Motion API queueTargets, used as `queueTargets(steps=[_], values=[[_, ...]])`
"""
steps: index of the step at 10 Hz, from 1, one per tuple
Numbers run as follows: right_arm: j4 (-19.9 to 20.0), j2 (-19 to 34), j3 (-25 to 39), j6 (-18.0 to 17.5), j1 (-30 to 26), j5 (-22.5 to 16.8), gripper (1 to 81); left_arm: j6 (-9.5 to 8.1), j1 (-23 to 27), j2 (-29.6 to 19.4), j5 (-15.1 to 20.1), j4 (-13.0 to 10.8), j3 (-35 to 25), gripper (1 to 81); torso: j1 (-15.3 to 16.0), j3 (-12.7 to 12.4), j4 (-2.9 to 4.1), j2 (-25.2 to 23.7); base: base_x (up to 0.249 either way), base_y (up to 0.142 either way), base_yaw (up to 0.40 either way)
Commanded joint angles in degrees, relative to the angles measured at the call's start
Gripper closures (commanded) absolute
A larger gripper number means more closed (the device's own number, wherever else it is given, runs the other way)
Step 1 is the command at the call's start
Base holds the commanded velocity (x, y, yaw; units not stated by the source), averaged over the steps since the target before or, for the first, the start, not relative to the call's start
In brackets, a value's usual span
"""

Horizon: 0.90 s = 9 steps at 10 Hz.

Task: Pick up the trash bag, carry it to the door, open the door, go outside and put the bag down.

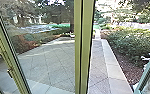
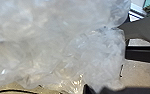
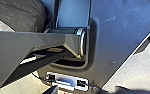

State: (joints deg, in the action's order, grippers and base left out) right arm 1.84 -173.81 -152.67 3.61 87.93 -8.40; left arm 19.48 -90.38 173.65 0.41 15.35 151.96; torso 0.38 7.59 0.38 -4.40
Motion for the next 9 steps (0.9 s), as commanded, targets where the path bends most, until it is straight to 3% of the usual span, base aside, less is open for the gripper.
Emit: queueTargets(steps=[1, 9], values=[[-0.2, -0.5, 0.5, 0.3, -2.1, -3.6, 1.0, 0.29, 1.7, 0.1, 4.2, -0.1, -0.4, 81.1, 0.0, 0.0, 0.0, 0.0, 0.0, 0.0, -0.195], [-0.5, -0.9, 0.5, 0.3, -2.4, -3.7, 1.0, 0.38, 1.7, 0.2, 4.1, -0.2, -0.4, 81.1, 0.0, 0.0, 0.0, 0.0, 0.0, 0.0, -0.192]])
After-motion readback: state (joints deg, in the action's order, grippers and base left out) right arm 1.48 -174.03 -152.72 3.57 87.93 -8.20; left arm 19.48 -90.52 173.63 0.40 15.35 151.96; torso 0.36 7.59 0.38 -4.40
